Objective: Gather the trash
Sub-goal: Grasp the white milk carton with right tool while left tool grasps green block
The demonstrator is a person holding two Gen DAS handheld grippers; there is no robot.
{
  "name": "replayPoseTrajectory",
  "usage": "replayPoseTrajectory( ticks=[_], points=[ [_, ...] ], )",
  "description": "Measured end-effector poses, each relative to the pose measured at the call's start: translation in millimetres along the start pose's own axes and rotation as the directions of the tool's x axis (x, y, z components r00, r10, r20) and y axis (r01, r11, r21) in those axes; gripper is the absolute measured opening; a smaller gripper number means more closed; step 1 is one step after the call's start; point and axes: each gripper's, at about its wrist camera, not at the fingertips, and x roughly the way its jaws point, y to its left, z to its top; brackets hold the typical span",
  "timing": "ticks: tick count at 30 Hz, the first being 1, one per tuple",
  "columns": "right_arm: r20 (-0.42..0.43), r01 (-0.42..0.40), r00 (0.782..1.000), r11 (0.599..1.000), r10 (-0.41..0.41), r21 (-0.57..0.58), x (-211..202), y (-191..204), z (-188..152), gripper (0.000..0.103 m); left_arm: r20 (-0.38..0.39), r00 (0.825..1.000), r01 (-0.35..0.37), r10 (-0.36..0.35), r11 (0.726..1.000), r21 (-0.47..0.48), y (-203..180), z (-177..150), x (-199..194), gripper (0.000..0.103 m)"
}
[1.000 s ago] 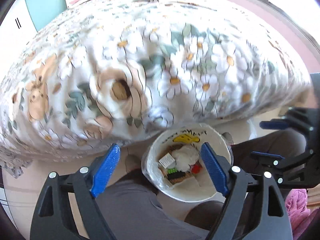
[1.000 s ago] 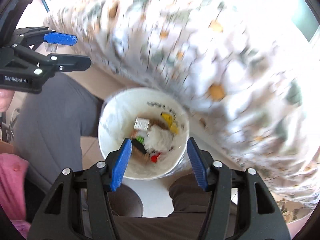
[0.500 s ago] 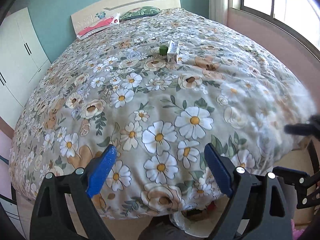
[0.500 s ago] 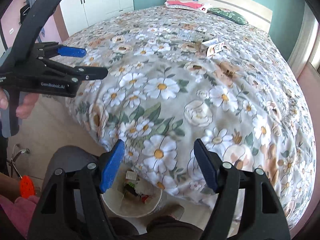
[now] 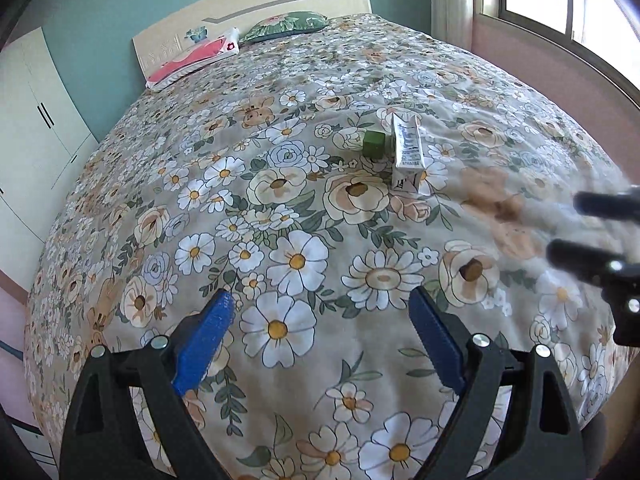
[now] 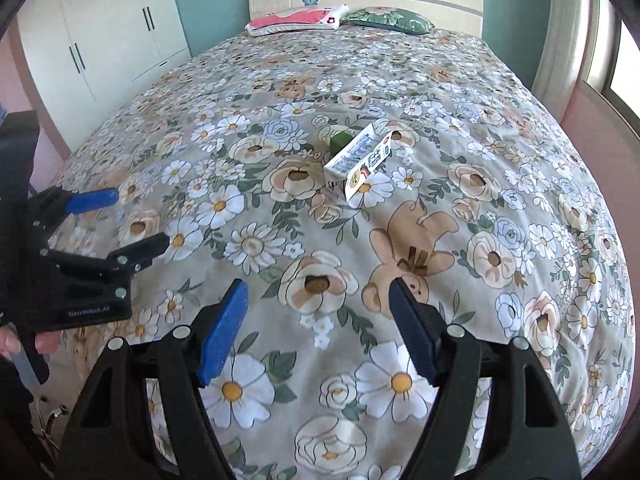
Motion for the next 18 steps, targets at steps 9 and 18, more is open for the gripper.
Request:
replayPoseTrajectory(
  ticks=[9,18],
  points=[
    [-0.079,0.15,0.987,0.981,-0.141,0.123,127,-17,91,0.073,0.016,1.0,0.012,-0.014,0.994,0.105,19,58,84,0.091],
    [-0.206,0.126,0.976,0.958,-0.072,0.258,210,-52,116,0.057,0.033,0.995,0.086,-0.09,0.989,0.124,10,91,144,0.091]
  ],
)
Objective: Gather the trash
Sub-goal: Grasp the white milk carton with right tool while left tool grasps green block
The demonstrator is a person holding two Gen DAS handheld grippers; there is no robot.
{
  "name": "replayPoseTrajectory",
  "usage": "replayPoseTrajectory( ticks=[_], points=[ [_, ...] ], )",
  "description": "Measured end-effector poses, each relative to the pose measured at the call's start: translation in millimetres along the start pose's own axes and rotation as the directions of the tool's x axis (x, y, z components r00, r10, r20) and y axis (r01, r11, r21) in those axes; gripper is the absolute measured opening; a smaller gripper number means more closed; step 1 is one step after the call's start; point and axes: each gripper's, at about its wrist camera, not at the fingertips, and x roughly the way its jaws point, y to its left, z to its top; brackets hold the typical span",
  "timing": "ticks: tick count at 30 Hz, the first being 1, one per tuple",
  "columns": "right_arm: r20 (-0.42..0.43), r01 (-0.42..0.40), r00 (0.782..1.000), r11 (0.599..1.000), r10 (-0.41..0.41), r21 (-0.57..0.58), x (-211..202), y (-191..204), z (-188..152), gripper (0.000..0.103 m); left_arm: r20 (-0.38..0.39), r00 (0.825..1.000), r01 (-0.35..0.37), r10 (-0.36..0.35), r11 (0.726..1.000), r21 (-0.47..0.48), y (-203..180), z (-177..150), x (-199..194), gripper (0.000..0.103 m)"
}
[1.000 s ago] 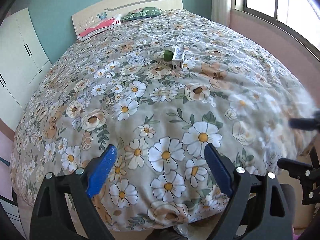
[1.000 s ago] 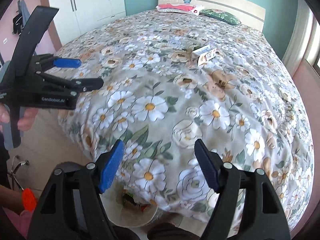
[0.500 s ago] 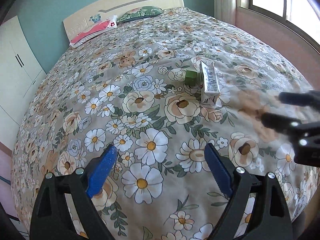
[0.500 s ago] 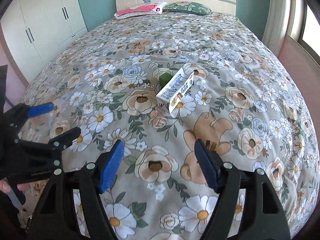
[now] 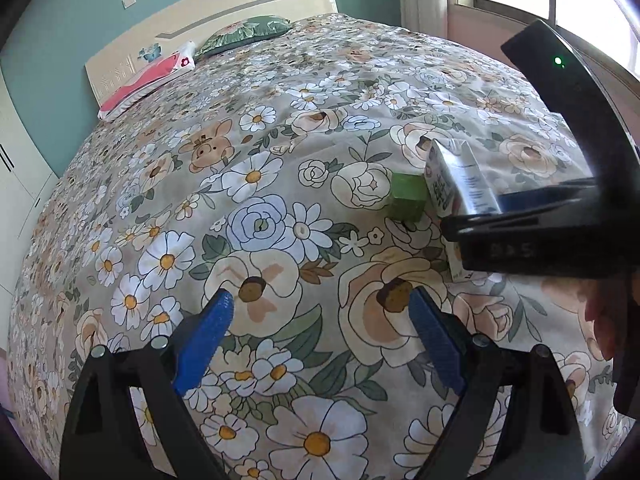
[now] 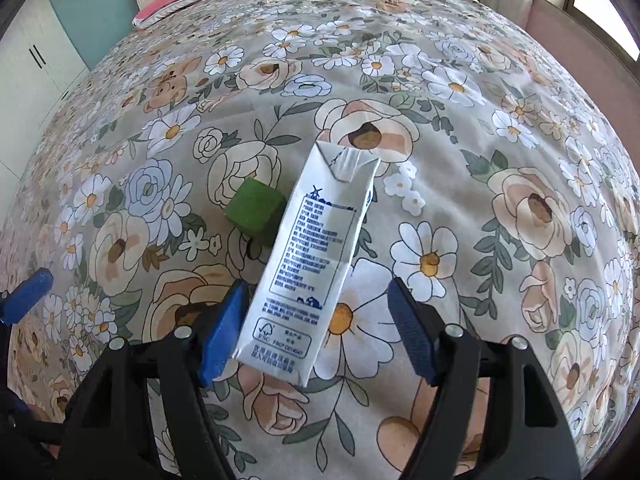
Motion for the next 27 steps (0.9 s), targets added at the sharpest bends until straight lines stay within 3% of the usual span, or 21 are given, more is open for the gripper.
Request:
replayPoseTrajectory(
  ticks=[1,4,10,19,23,27],
  points=[
    [-0.024,-0.016,1.0,1.0,0.016,0.003,6,-2,2,0.043,0.0,1.0,0.001,-0.001,1.0,0.011,-4,3,6,0.091],
    [-0.02,-0.025,1.0,0.999,0.024,-0.036,10,-1,5,0.041,0.005,1.0,0.006,-0.006,1.0,0.03,-16,12,20,0.091],
    [0.055,0.046,0.998,0.992,-0.04,-0.117,-10,-17,12,0.037,0.017,1.0,0.021,-0.021,1.0,0.007,-33,26,42,0.091],
    [0.096,0.072,0.993,0.992,-0.062,-0.099,-31,-71,17,0.037,0.012,0.999,0.051,-0.051,0.998,-0.032,-59,47,76,0.088],
    [0.096,0.051,0.995,0.995,-0.042,-0.088,-32,-80,16,0.037,-0.036,0.996,0.078,-0.082,0.992,-0.095,-60,55,97,0.042],
    [0.085,0.035,0.996,0.995,-0.027,-0.089,-31,-87,10,0.037,-0.025,0.996,0.084,-0.088,0.989,-0.125,-62,61,101,0.033]
  ],
)
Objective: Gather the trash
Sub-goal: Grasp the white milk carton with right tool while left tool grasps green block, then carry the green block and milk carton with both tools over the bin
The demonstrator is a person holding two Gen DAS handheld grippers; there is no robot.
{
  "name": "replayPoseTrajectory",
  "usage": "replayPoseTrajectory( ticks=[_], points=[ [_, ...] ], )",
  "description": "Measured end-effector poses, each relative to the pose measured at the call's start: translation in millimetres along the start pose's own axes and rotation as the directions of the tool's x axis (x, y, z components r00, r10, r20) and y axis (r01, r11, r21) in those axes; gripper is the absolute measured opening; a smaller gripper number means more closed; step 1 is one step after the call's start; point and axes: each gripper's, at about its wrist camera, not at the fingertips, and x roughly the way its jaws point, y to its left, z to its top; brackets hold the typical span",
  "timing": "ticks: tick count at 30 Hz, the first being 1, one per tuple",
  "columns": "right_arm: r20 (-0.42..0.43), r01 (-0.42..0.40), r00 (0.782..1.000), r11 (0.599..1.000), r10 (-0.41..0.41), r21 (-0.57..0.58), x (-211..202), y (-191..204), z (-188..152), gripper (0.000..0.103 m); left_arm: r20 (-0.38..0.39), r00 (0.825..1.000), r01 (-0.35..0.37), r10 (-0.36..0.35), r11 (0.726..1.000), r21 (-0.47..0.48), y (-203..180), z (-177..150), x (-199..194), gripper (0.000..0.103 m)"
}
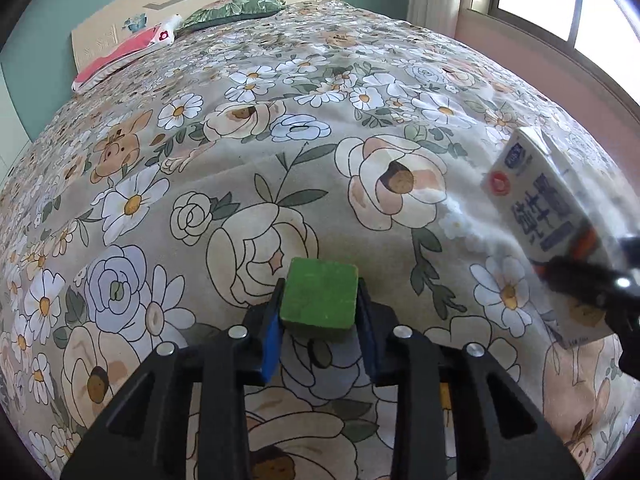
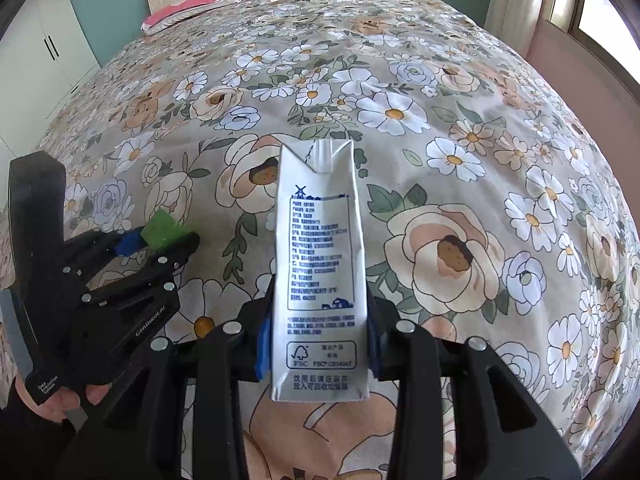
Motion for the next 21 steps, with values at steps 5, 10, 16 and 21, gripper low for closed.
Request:
replayPoseTrajectory(
  ticks=[5,10,16,21],
  points=[
    [0.001,-0.015,1.0,1.0,0.015,-0.028,-9,-1,-10,0.037,-0.005,0.999,-0.039,0.039,0.999,-0.019,-7,-1,-5,0.032],
    [0.01,-0.033,0.999,0.997,0.034,-0.069,-35,2,-20,0.037,-0.015,0.998,-0.056,0.056,0.998,0.008,-18,-9,-38,0.032],
    [0.049,-0.05,0.997,0.988,0.058,-0.146,-92,15,-40,0.037,0.013,0.997,-0.074,0.074,0.997,-0.032,-23,-23,-115,0.032],
    [0.089,-0.062,0.993,0.977,0.082,-0.204,-152,27,-64,0.036,0.031,0.993,-0.115,0.116,0.993,-0.03,-35,-45,-190,0.032]
  ],
)
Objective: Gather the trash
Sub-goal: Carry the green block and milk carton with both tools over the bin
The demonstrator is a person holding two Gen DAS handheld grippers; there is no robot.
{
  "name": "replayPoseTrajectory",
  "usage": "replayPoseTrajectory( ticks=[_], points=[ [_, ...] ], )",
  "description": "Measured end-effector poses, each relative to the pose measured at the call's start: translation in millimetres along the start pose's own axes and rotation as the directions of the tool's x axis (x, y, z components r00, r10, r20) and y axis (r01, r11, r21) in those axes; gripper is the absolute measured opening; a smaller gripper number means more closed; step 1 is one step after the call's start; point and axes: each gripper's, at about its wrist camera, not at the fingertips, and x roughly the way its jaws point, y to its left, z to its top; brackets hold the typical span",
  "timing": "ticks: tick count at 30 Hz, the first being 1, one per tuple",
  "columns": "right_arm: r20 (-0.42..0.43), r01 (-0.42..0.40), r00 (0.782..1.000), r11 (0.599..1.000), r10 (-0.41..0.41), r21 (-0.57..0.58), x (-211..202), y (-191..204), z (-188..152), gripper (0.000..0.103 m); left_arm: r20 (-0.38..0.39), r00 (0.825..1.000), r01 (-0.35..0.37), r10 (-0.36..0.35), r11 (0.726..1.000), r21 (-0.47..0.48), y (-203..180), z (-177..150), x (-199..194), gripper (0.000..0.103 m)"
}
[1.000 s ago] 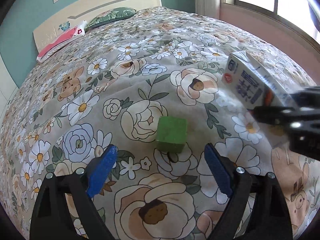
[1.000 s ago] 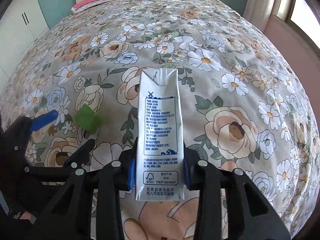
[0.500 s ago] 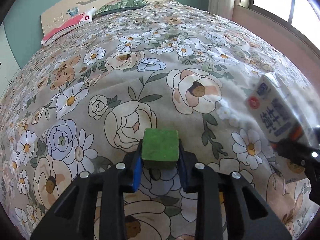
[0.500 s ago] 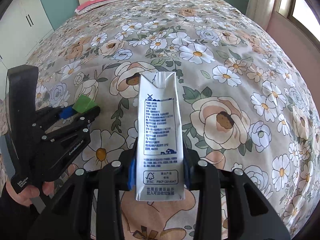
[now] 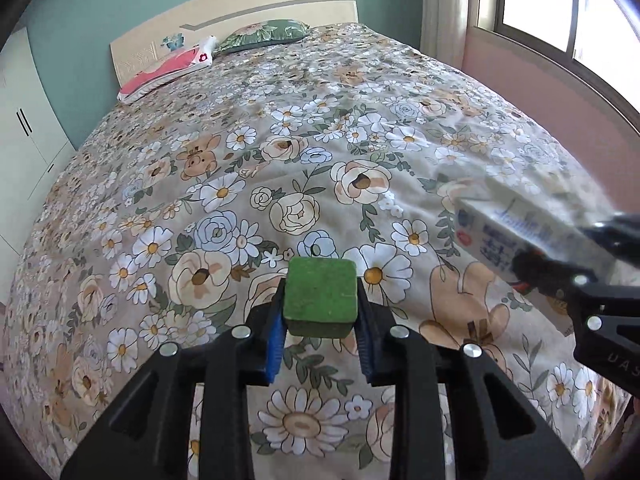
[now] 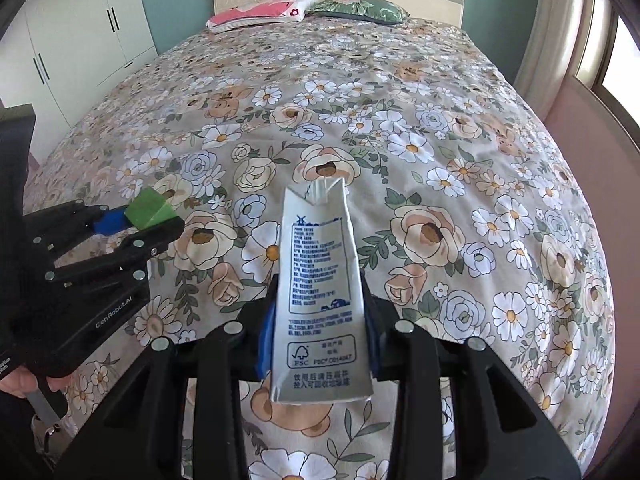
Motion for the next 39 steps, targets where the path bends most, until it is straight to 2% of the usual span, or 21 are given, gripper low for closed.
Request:
replayPoseTrajectory(
  ticks=[3,6,10,13,17,28,39],
  points=[
    [0.029,-0.014,0.999,0.999,0.015,-0.036,-41,14,-12,0.036,0.022,1.0,-0.009,0.009,1.0,0.002,-3,-16,-51,0.032],
    [0.06,-0.029,0.998,0.997,0.034,-0.075,-83,29,-27,0.036,0.041,0.997,-0.064,0.063,0.997,0.03,-10,-33,-98,0.032],
    [0.109,-0.042,0.992,0.991,0.056,-0.127,-140,47,-51,0.036,0.044,0.996,-0.072,0.072,0.997,0.005,-11,-56,-153,0.032],
    [0.13,-0.053,0.989,0.987,0.073,-0.152,-178,57,-69,0.036,0.061,0.994,-0.096,0.096,0.995,0.005,-17,-76,-189,0.032],
    [0.163,-0.053,0.983,0.982,0.083,-0.181,-225,68,-96,0.036,0.066,0.994,-0.087,0.088,0.996,-0.011,-21,-101,-227,0.032],
    [0.208,-0.055,0.972,0.964,0.112,-0.26,-315,98,-168,0.036,0.104,0.991,-0.081,0.079,0.997,0.012,-34,-161,-298,0.032],
    [0.212,-0.073,0.966,0.938,0.151,-0.338,-343,129,-234,0.036,0.098,0.994,-0.063,0.056,0.995,0.074,-51,-224,-322,0.032]
  ],
)
